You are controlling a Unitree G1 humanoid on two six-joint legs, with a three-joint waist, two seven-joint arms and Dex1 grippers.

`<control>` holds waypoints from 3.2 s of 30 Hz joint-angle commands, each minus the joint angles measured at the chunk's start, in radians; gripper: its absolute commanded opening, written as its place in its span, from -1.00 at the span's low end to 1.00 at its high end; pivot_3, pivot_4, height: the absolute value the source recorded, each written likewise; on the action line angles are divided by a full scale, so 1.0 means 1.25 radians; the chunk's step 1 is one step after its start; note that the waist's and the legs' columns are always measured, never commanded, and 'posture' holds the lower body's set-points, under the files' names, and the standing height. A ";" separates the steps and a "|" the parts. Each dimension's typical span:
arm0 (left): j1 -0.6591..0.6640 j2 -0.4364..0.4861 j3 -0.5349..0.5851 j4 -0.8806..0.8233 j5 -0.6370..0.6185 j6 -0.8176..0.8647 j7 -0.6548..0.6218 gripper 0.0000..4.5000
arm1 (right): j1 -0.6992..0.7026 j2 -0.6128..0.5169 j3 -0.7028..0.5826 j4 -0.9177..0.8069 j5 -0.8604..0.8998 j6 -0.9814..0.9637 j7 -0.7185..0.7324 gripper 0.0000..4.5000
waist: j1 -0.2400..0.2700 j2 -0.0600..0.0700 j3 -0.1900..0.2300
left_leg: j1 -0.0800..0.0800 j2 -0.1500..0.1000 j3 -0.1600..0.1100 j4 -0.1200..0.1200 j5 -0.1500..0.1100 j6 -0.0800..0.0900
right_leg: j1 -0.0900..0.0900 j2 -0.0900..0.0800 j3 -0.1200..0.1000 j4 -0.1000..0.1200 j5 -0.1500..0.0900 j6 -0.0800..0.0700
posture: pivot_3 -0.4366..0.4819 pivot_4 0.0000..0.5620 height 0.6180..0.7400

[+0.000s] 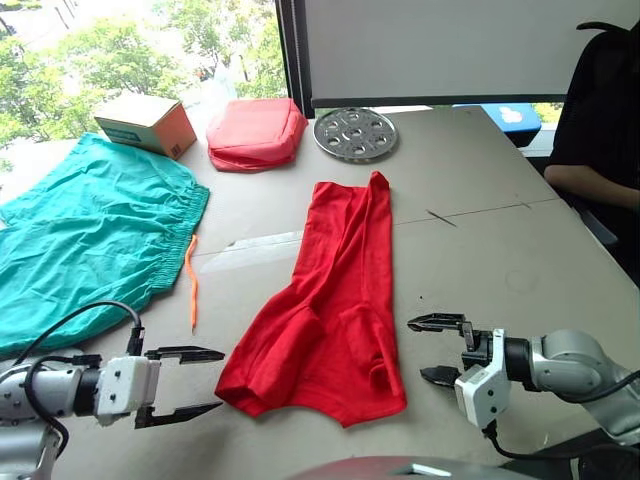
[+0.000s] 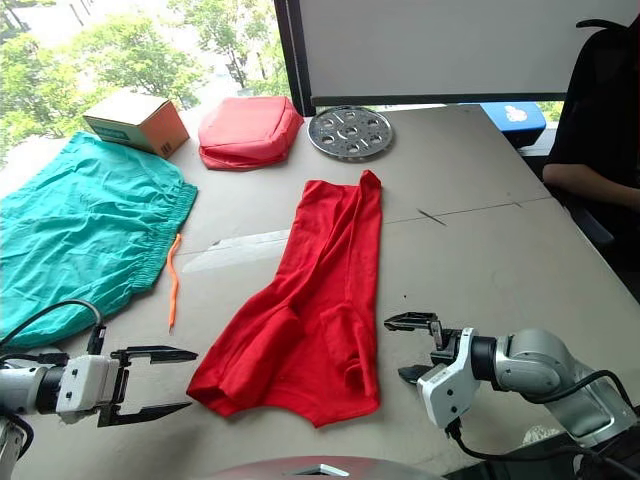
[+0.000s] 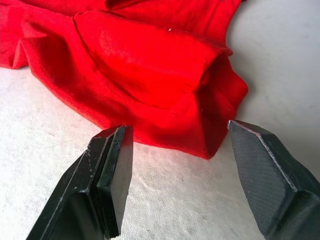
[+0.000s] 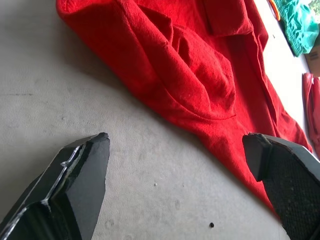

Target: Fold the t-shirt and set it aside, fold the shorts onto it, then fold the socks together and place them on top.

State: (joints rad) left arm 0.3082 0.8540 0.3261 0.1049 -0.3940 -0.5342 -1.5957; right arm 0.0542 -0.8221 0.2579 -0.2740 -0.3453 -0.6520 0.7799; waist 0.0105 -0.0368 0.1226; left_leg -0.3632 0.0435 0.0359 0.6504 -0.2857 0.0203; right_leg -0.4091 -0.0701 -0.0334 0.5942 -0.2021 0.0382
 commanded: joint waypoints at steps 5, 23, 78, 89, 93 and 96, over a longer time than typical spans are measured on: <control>-0.029 0.052 -0.044 0.108 -0.011 -0.161 -0.015 0.45 | 0.019 -0.007 0.040 0.006 -0.043 -0.054 -0.015 1.00 | 0.001 0.000 0.000 | 0.001 0.001 0.001 0.000 0.000 0.000 | 0.000 0.000 0.000 0.001 0.000 0.001 | -0.05 -0.47 1.00; -0.134 0.024 -0.177 0.153 0.010 -0.255 0.040 0.45 | -0.029 0.029 0.090 -0.012 -0.003 -0.069 -0.002 1.00 | -0.003 -0.003 -0.003 | 0.003 0.006 0.003 0.000 0.000 0.001 | 0.000 0.005 0.001 0.003 0.001 -0.003 | -0.05 -0.47 1.00; 0.209 0.182 -0.072 -0.200 -0.196 0.151 0.052 -1.00 | 0.171 -0.139 0.011 -0.261 0.430 0.429 0.161 -0.97 | 0.007 -0.002 -0.002 | 0.003 0.009 0.008 0.002 -0.002 0.001 | -0.003 0.001 0.004 0.007 -0.002 -0.001 | -0.05 -0.47 1.00; 0.079 0.341 -0.012 -0.331 -0.510 0.789 0.082 -1.00 | -0.061 -0.118 -0.107 -0.323 0.898 0.946 0.092 -0.97 | 0.007 -0.002 0.000 | 0.003 0.009 0.007 0.003 -0.001 0.000 | -0.003 0.000 0.003 0.007 -0.002 -0.001 | -0.05 -0.47 1.00; -0.233 0.326 -0.151 -0.200 -0.491 0.963 0.087 -1.00 | -0.278 -0.053 -0.100 -0.198 0.997 1.175 0.011 -0.97 | 0.006 -0.001 0.003 | 0.002 0.004 0.008 0.002 -0.001 0.000 | -0.003 0.001 0.002 0.007 -0.002 -0.001 | -0.05 -0.47 1.00; -0.493 0.247 -0.277 -0.090 -0.405 1.066 0.124 -1.00 | -0.430 0.000 -0.093 -0.072 0.978 1.275 -0.029 -0.97 | 0.007 0.000 0.006 | 0.001 0.002 0.005 0.002 -0.001 0.000 | -0.002 0.001 0.002 0.007 0.000 -0.005 | -0.05 -0.47 1.00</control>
State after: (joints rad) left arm -0.2124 1.1925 0.0555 -0.0725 -0.9615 0.7261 -1.4579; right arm -0.4253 -0.8281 0.1567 -0.4230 0.8684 0.8646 0.7717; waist 0.0197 -0.0372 0.1297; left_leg -0.3646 0.0454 0.0414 0.6524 -0.2870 0.0211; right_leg -0.4121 -0.0670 -0.0303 0.6024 -0.2014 0.0320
